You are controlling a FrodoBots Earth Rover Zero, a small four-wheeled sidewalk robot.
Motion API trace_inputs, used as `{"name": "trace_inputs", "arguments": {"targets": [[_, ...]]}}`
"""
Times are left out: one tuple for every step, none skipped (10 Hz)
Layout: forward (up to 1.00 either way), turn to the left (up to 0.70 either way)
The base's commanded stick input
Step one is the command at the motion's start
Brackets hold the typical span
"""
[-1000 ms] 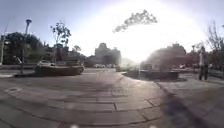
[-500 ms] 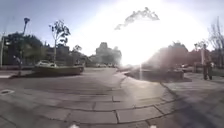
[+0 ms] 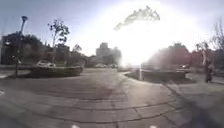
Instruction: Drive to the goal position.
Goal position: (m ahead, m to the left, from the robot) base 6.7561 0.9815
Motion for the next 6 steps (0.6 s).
{"name": "trace_inputs", "arguments": {"targets": [[0.63,0.0],[0.63,0.0],[0.63,0.0],[0.63,0.0],[0.63,0.0],[0.63,0.0]]}}
